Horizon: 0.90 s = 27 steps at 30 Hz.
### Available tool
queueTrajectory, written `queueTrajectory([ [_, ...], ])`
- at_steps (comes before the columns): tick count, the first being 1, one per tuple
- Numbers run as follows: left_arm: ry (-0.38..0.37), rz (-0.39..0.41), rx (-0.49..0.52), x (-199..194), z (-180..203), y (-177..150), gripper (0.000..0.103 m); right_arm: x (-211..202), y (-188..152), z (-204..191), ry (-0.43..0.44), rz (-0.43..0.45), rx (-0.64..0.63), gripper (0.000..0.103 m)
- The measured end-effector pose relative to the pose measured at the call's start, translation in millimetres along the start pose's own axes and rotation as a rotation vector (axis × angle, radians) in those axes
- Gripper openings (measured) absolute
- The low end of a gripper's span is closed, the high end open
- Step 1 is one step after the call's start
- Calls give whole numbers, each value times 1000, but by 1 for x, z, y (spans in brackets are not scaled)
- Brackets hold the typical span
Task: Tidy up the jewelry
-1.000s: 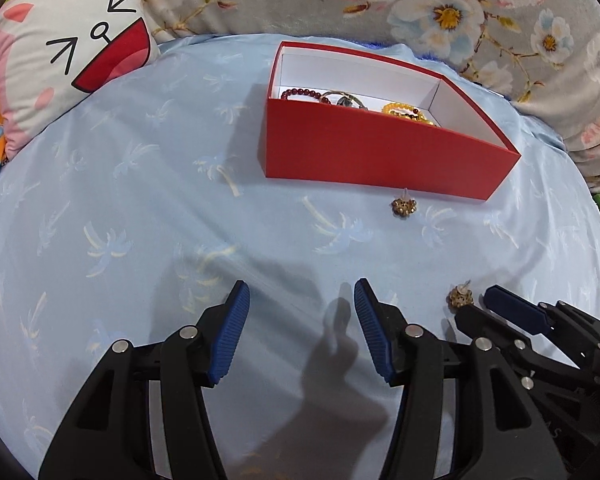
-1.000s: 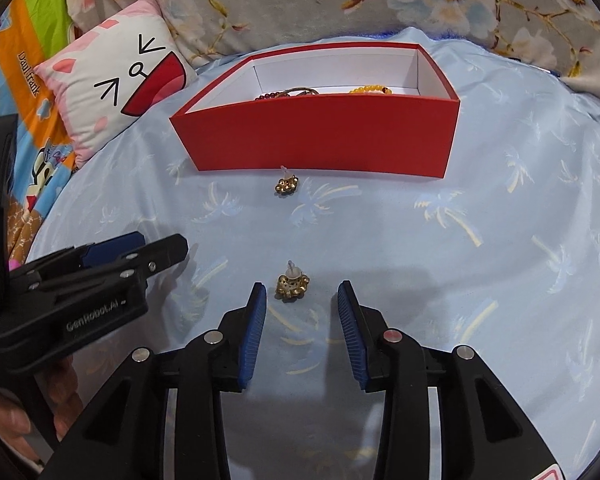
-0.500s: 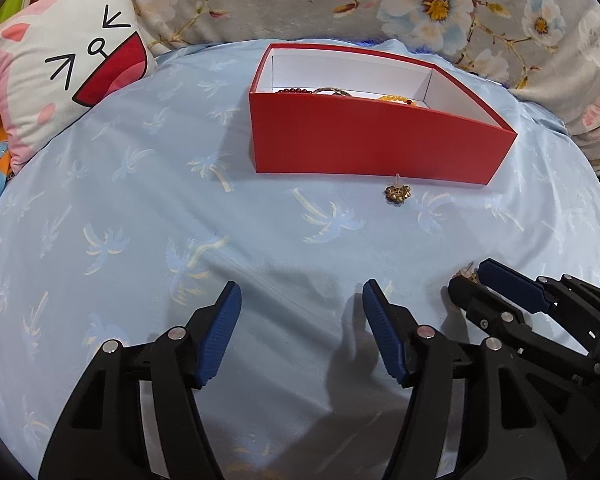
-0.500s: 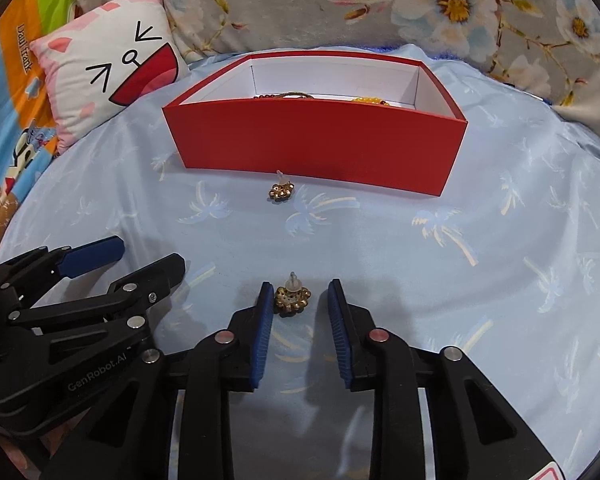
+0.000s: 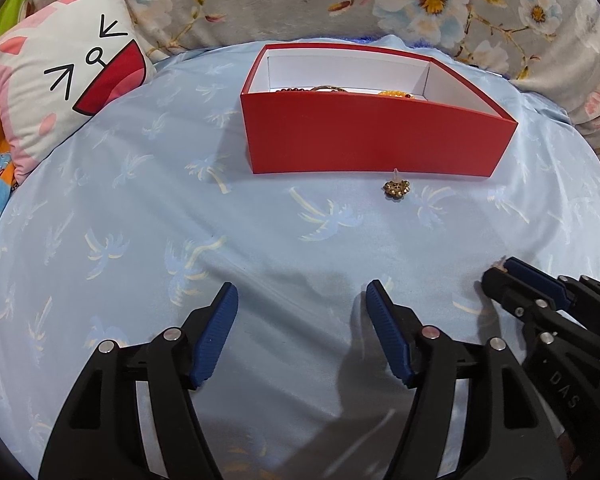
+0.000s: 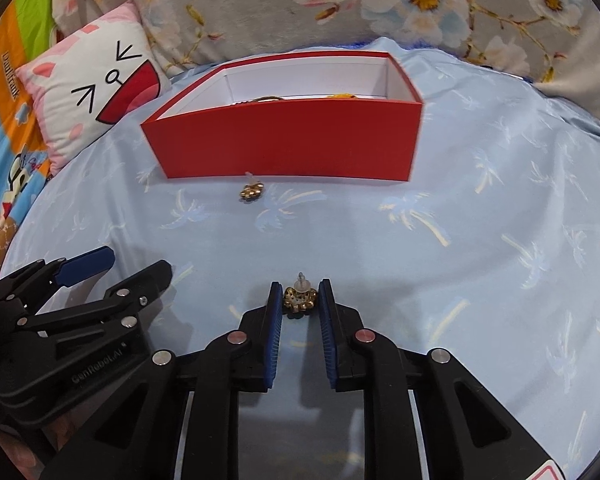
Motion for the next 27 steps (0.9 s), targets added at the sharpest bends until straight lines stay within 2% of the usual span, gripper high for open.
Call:
queueTrajectory([
  [9,-86,-10,-56,22,29,33,64,-4,2,24,-28,17,45,17],
  [15,-87,-22,-64,48,45,49,64,-4,2,29,-14,18,63,17],
  [18,-78,-13,-63,54,48,56,60,-2,2,30,-4,12,79,17],
  [21,-65,3,-47,56,49,58,45,-2,2,31,3,11,88,17],
  [23,-62,15,-29,56,50,58,28,-1,2,30,6,11,88,17],
  [26,-68,17,-15,54,53,57,14,0,3,29,11,11,88,17],
  [27,-69,18,-13,54,53,56,14,0,3,28,12,12,86,17],
])
Point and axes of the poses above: each gripper's, at about its wrist camera, not at the fingertips, and x roughly the way its jaws point, z to its right, y to its top, the point moved 9 cm from there along x, roughly the way its jaws point, and after that the axes turned 8 degrees about z, right-handed, at the moved point
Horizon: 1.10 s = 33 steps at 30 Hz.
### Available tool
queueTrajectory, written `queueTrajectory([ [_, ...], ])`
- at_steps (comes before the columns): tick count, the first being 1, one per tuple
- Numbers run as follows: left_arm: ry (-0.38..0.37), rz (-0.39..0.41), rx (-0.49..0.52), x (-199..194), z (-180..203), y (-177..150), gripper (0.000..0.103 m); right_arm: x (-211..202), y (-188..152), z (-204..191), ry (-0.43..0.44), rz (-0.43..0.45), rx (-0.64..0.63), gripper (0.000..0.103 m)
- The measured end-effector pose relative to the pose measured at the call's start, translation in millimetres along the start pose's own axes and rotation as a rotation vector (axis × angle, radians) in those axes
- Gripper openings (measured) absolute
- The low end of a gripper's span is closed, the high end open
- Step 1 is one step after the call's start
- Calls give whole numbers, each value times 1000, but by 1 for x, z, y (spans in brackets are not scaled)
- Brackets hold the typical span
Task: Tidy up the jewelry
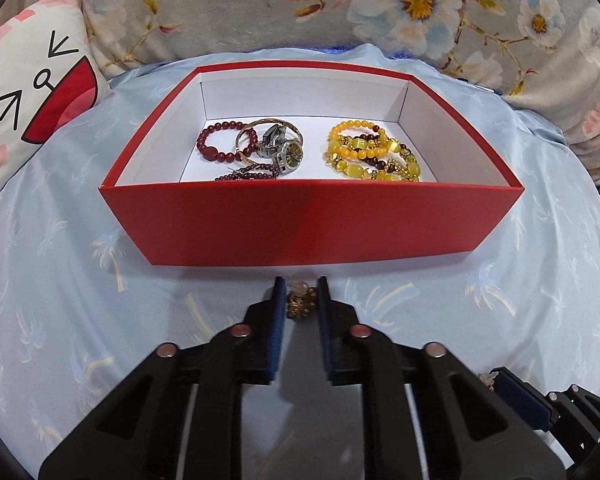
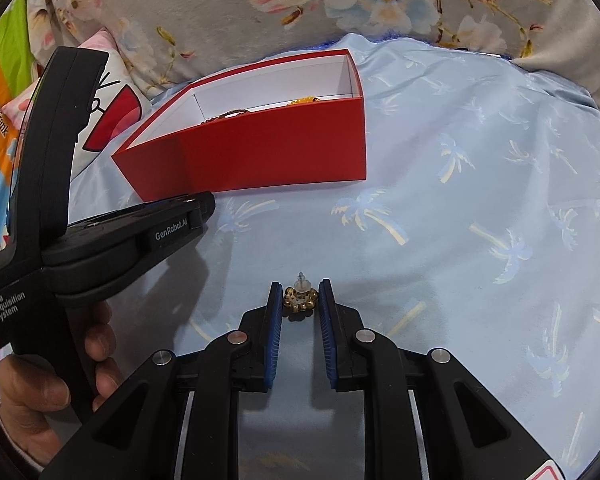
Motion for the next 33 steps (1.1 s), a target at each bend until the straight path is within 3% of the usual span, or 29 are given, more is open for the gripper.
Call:
queueTrajectory([
  [22,30,-2,21,-49,-28,-43,14,3,-1,-28,34,-17,-32,17],
  [33,35,6,33,-54,-29,-48,14,2,-7,-34,21,-25,-51,17],
])
Point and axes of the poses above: each gripper's, at about its wrist camera, not at the fingertips, and x roughly the way its jaws point, z to its right, y to its top, the point moved 9 cm from there along x, roughly the way its jaws point, and after that the axes turned 8 degrees about z, right-handed, at the moved point
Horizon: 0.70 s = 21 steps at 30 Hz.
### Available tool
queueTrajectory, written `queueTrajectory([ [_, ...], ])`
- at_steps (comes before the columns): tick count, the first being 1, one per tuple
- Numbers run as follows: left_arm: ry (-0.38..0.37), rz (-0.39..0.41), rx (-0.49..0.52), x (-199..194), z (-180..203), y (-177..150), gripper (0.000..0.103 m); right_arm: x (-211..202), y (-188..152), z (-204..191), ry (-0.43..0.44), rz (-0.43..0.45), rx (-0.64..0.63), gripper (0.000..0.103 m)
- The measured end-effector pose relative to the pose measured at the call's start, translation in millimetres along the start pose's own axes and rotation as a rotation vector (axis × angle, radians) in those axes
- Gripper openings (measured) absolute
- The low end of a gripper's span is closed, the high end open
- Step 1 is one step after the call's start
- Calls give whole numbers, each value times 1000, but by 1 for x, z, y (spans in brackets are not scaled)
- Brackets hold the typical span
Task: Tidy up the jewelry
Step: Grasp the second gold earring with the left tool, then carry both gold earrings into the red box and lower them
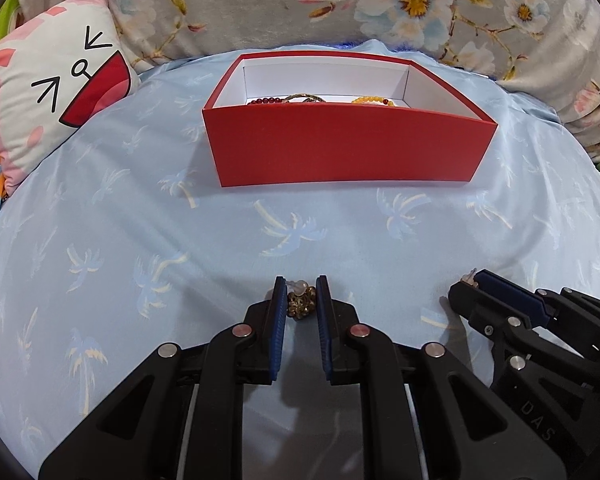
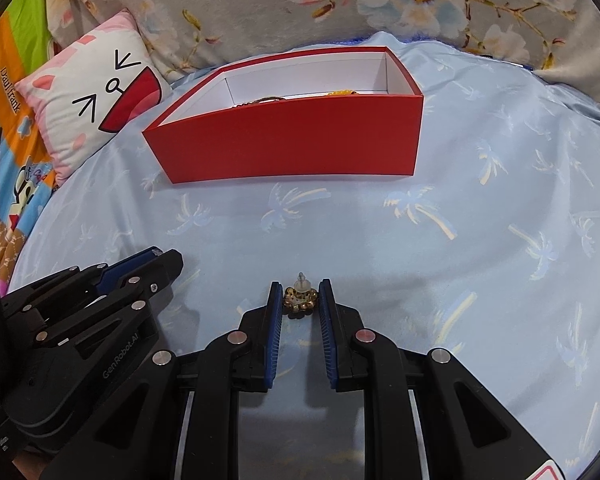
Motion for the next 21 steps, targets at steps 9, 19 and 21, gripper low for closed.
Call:
queueTrajectory([
  [9,-7,-26,-22,-9,-1,-5,14,-15,5,-11,3,20,-12,17],
  [19,-33,5,-47,-41,1,16,14,-42,25,-20,32,67,8,17],
  [21,-39,14,-47,-46,2,23,14,-47,32,-21,32,83,4,17],
])
Point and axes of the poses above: each gripper's, at about its wrist camera, not at the fingertips, and x roughly the way its jaws point, z to its right, y to its top, the point moved 9 cm from there along x, roughly the way its jaws point, and after that the axes turned 8 degrees about z, right-handed, at the moved point
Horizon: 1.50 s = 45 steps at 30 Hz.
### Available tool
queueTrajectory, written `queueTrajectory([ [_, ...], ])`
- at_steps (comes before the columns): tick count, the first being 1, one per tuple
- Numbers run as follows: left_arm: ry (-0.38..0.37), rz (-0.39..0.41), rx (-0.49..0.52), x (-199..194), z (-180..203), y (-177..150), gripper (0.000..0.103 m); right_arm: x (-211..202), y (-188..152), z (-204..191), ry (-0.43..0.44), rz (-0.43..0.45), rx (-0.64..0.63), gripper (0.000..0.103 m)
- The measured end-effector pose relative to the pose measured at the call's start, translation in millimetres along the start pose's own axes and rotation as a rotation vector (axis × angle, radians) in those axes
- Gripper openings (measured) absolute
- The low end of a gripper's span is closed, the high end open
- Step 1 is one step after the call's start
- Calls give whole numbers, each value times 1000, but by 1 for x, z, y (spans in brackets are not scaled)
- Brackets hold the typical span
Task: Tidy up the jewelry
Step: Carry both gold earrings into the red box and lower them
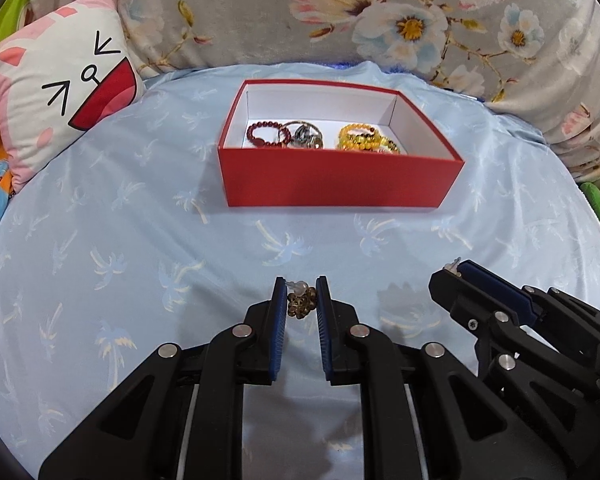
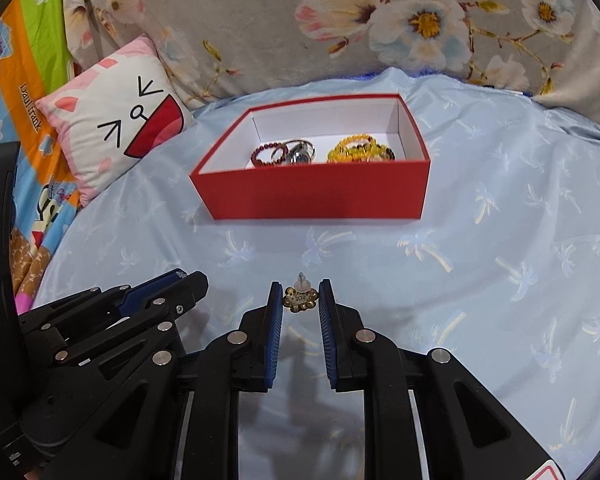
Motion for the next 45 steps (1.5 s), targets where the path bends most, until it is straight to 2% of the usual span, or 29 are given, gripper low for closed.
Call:
queueTrajectory([
  [13,15,60,-30,-4,-20,64,14,-9,71,7,-7,108,-10,17],
  [25,27,90,-9,30,-12,128,15,30,123,8,-13,147,-24,17],
  [34,30,75,-4,63,-7,141,15,56,143,15,-26,155,-29,17],
  [45,32,59,2,96,-3,148,15,87,149,29,-33,141,-10,17],
])
Point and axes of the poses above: each gripper's, at about its wrist camera, not at the fingertips, and x roughly the way its jaws point, z to its right, y to its top, the point moved 9 cm from there along x, roughly the way its jaws point, and after that the axes turned 8 degrees about z, right-handed, at the moved point
